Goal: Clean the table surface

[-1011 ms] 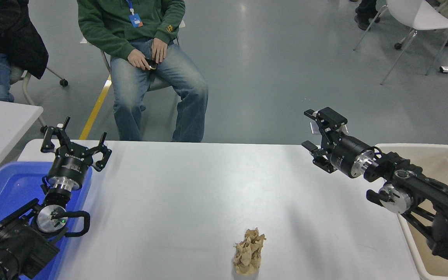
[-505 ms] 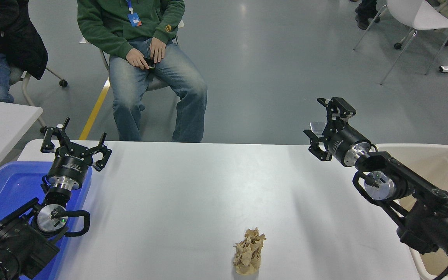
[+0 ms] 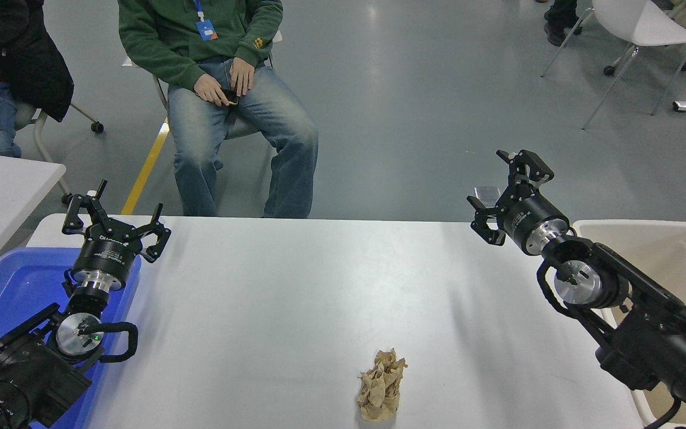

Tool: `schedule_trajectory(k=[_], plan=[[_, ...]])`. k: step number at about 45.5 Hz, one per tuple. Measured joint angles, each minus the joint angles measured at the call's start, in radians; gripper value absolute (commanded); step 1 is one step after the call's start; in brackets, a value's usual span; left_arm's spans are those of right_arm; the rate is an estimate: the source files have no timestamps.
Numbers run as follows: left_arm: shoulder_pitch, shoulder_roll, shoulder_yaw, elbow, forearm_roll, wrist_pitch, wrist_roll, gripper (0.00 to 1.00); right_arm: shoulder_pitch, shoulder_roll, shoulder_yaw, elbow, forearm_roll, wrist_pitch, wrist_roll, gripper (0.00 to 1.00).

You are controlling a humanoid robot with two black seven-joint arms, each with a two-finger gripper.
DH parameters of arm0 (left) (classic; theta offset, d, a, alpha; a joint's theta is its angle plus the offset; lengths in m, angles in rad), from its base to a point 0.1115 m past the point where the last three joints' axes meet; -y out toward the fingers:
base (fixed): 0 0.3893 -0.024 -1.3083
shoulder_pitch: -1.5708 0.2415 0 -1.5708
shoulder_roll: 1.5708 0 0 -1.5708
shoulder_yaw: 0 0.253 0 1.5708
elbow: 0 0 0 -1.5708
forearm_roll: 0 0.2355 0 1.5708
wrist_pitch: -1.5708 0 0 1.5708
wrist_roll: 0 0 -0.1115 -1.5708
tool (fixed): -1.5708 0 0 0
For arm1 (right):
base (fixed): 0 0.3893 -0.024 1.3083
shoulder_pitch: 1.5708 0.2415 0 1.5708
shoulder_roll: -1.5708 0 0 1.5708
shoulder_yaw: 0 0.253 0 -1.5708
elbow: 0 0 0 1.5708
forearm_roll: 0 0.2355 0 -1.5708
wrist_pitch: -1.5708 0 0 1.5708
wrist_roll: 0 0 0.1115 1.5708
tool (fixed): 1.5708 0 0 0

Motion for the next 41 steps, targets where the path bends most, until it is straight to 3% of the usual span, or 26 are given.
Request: schedule_trajectory(k=[41], plan=[[0.0,0.0,0.0,0.0,0.0,0.0,-0.001,1.0,-0.03,0.02,-0.008,0.002,-0.214,0.003,0.098,1.0]])
